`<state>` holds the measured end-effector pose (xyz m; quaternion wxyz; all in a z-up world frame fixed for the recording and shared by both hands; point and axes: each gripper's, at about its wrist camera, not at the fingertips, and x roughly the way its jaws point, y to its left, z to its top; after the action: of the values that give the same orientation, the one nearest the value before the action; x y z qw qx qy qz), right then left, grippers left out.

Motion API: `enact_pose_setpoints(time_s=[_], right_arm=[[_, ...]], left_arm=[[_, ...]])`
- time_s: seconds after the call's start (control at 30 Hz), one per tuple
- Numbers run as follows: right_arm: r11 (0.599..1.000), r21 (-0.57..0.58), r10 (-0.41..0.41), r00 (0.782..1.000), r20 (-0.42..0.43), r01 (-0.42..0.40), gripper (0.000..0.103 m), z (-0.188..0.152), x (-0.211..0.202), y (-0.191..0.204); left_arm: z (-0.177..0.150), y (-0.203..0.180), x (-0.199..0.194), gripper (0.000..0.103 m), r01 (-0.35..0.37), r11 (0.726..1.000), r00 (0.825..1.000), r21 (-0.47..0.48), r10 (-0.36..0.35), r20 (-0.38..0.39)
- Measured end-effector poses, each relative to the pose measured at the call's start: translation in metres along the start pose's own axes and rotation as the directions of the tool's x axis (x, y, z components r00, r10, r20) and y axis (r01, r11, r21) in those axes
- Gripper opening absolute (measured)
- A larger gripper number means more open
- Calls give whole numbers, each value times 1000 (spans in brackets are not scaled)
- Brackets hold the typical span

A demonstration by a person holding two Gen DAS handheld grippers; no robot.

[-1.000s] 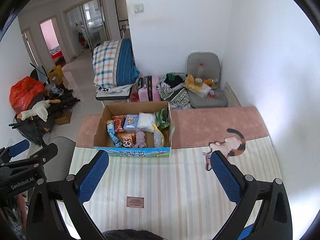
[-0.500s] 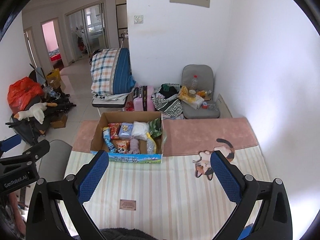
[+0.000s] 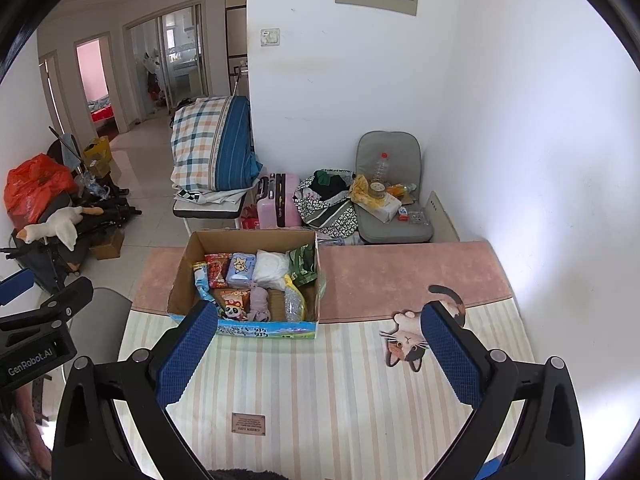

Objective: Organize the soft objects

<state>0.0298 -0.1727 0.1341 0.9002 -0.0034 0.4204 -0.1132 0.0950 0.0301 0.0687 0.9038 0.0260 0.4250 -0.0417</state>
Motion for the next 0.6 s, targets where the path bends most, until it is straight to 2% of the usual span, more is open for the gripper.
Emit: enact_pose_setpoints(time_s=[0.6], right_arm=[[1000,-4,0,1000,-5,0,103,4,10,1]], left_arm=[[5,3,2,101,17,1000,1000,-1,-17,-18]])
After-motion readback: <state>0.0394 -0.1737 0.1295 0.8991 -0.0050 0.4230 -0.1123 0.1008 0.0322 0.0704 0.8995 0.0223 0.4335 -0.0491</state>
